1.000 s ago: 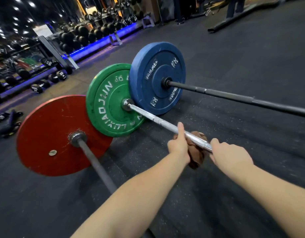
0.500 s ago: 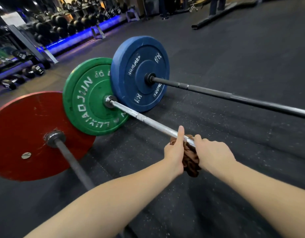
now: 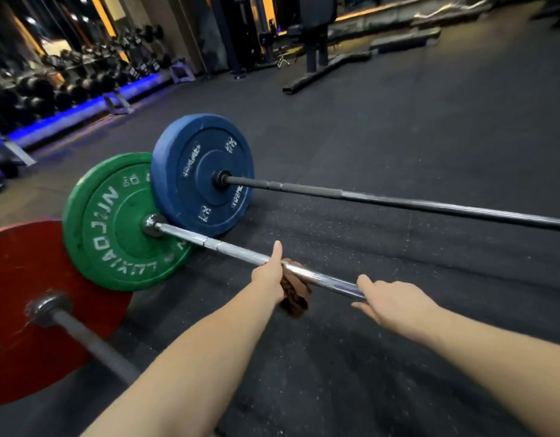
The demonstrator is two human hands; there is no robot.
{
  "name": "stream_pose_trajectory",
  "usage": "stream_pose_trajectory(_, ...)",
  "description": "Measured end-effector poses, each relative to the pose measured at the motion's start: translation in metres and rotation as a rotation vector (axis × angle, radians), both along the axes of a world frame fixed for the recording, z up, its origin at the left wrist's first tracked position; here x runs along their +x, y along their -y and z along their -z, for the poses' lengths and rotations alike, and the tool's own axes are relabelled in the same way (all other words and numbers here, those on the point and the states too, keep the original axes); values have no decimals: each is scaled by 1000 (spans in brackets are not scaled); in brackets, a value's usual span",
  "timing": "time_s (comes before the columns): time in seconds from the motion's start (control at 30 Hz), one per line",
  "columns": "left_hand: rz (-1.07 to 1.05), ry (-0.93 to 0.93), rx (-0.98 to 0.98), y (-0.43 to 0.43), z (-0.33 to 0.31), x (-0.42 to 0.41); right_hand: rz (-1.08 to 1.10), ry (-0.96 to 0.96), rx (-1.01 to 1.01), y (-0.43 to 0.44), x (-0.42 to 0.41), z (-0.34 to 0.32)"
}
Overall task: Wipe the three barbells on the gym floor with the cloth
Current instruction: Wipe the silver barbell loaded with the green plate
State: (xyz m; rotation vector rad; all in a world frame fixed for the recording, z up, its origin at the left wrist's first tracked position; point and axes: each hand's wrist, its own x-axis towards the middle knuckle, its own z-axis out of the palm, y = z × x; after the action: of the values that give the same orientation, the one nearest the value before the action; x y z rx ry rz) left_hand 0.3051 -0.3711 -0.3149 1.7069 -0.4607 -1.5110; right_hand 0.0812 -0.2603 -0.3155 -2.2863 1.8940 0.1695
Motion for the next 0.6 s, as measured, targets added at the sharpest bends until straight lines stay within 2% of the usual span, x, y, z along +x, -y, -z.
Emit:
stream_pose_trajectory(0.2,4,-53,72,9,10,2,-21,62,-13,-2,1,-4)
stream_pose_trajectory(0.33,-160,-197,-4,-15,-15,-13,-27,31,-19,-5,2,-6)
stream_pose_trajectory(0.4,-186,-264,-18,-27,-10,-23,-14,46,-14,-3,1,-5)
stream_pose_trajectory(0.5,-178,-463,-38,-35,9,-40,-32,31,-8,0,-1,-8)
stream_pose_trajectory(0.53,-178,-473,-41,-33,19,-45,-35,34,-2,-1,-1,-8)
stream_pose_trajectory(0.6,-205,-357,-46,-37,22,-59,-35,47,-16,-1,-2,-7)
